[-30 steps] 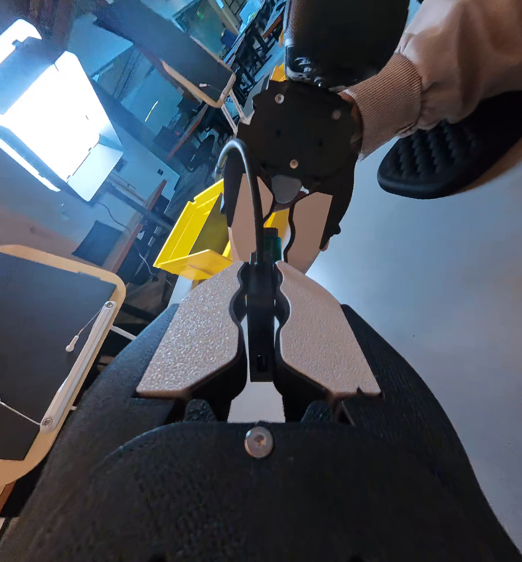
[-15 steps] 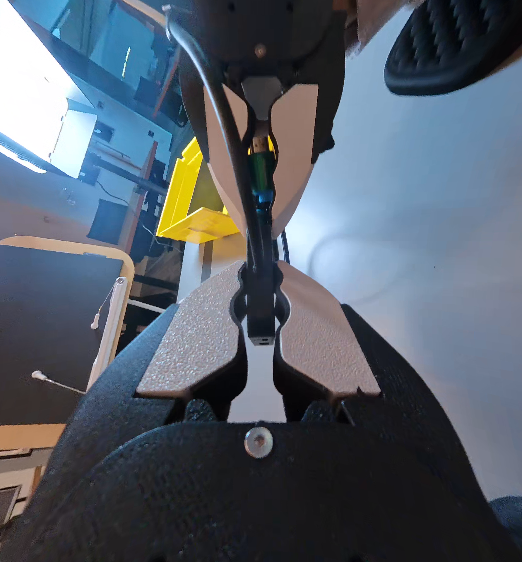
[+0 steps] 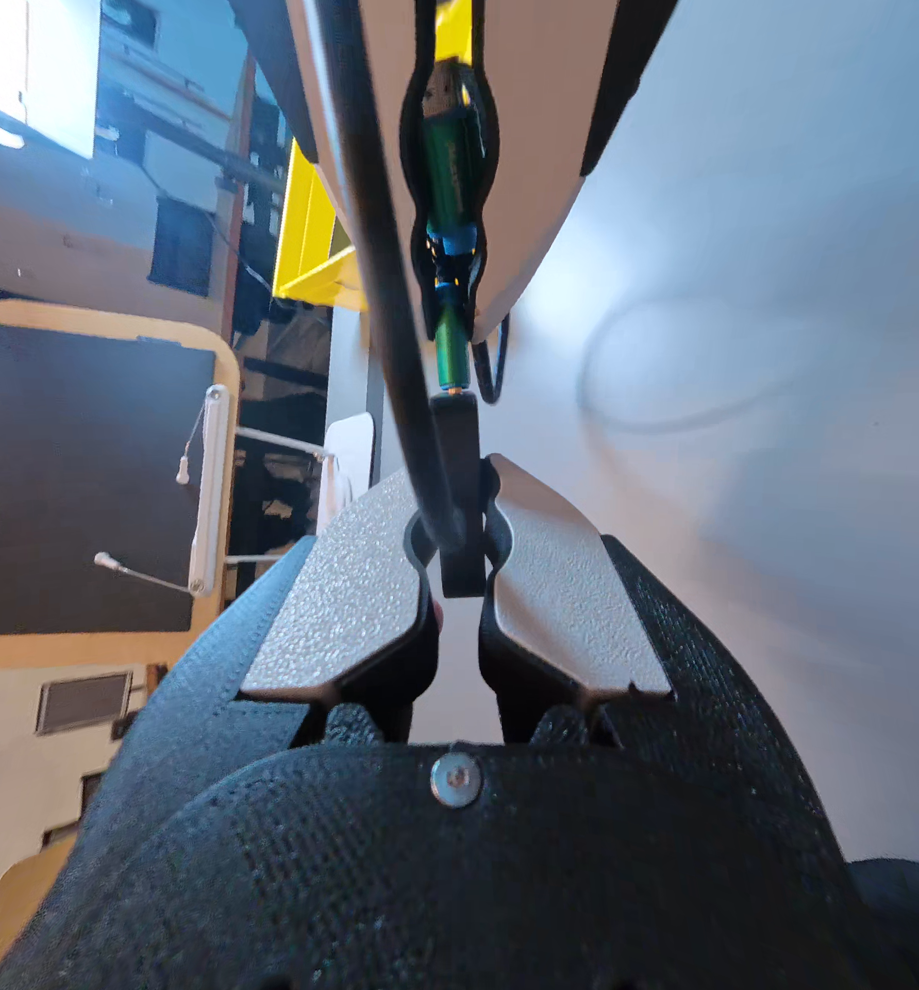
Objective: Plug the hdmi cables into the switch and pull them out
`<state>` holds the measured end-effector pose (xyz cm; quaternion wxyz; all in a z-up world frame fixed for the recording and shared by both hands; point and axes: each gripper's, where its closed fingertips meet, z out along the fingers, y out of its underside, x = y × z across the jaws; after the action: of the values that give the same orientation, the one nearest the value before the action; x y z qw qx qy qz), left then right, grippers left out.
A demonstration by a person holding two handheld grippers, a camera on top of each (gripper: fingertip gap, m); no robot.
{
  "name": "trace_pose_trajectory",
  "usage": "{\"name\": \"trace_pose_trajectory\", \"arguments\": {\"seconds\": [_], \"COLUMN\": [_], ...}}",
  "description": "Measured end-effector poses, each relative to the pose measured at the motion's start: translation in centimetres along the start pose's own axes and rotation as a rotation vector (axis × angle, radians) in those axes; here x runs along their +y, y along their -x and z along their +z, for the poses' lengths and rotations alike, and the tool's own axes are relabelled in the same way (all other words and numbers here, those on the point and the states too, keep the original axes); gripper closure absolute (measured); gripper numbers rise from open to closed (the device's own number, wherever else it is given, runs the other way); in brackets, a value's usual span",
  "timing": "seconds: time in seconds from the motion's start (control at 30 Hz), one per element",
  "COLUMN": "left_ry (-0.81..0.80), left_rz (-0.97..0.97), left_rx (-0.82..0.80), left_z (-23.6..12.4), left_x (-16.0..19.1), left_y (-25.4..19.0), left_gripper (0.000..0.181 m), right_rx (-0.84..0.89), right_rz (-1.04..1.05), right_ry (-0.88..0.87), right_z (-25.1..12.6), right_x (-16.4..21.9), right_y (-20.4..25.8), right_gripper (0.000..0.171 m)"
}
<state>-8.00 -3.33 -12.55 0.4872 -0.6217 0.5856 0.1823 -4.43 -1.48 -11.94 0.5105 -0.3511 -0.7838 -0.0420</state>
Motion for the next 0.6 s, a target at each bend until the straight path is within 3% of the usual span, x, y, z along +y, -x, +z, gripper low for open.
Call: {"name": "trace_pose_trajectory", "arguments": {"seconds": [0.07,0.13,0.17,0.2,0.23,0.33,0.47,0.6], "left_ry": [0.09,0.122,0.179,0.332,0.375,0.343,0.244,-0.058], "left_rz": [-0.003,-0.03,-0.055,-0.037,-0.098,-0.182,-0.27,-0.525], "left_rx": [-0.001,0.005,0.0,-0.046,-0.027,-0.007,-0.016,-0.003], "left_z": [0.9,1.5,1.4,1.0,0.9,0.1,-0.8,-2.7], "left_x": [0.7,0.9,2.0,5.3,7.5,9.0,8.0,5.3], "left_y": [0.0,-0.2,0.1,1.0,1.0,0.8,1.8,3.5], "left_gripper": [0.167,0.165,0.166,0.166,0.166,0.166,0.166,0.166], "right_rx": [0.017,0.004,0.016,0.029,0.008,0.015,0.031,0.082], "right_rz": [-0.063,-0.041,-0.028,-0.032,0.005,0.055,0.166,0.36], "right_ry": [0.112,0.12,0.177,0.255,0.244,0.185,0.162,0.094], "right_z": [0.5,0.7,0.4,-0.1,-0.6,-2.3,-3.8,-5.7], "right_x": [0.7,1.2,2.6,4.8,5.7,6.3,8.1,10.8], "right_y": [0.0,0.1,-0.3,-0.8,-0.9,-1.8,-4.2,-8.4], "right_gripper": [0.16,0.159,0.159,0.16,0.159,0.159,0.159,0.159]}}
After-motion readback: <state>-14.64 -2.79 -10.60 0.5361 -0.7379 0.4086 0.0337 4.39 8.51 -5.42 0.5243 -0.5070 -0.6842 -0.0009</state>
